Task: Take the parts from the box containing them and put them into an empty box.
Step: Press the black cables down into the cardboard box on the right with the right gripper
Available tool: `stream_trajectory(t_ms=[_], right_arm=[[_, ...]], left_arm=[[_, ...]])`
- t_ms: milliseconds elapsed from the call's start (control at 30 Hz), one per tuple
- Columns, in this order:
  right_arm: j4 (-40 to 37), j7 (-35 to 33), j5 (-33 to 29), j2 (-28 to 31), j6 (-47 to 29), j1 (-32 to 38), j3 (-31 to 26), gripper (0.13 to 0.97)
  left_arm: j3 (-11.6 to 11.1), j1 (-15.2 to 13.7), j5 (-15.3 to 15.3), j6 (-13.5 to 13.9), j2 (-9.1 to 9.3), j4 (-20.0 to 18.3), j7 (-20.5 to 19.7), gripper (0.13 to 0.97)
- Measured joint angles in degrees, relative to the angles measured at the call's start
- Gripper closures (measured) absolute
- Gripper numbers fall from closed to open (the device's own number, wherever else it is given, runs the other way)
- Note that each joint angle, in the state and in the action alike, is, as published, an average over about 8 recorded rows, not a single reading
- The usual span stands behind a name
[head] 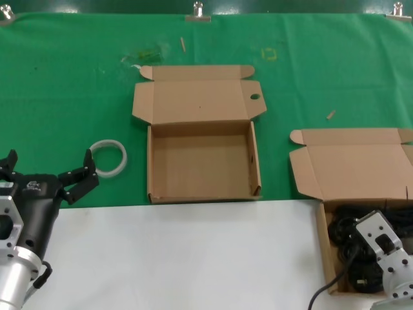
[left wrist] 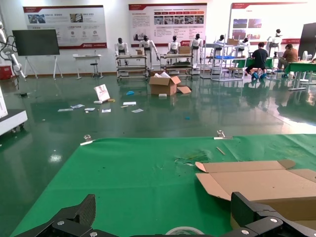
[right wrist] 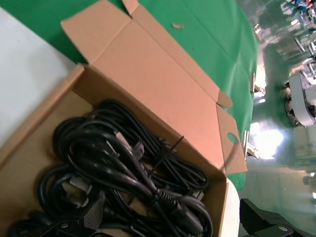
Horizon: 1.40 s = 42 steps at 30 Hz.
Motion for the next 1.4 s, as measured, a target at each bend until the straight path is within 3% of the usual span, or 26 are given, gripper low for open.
stream_trajectory(t_ms=[1033, 1400], right_arm=[[-0.58, -5.33, 5.12, 0.06, -2.94, -0.19, 3.64, 0.163], [2.39, -6.81, 5.95, 0.06, -2.20, -1.79, 5.45, 0.305]], left_arm=[[0.00, 0.00, 0.00, 0.00, 0.00, 0.00, 0.00, 0.132], [0.00, 0.00, 0.00, 0.00, 0.00, 0.00, 0.00, 0.132]])
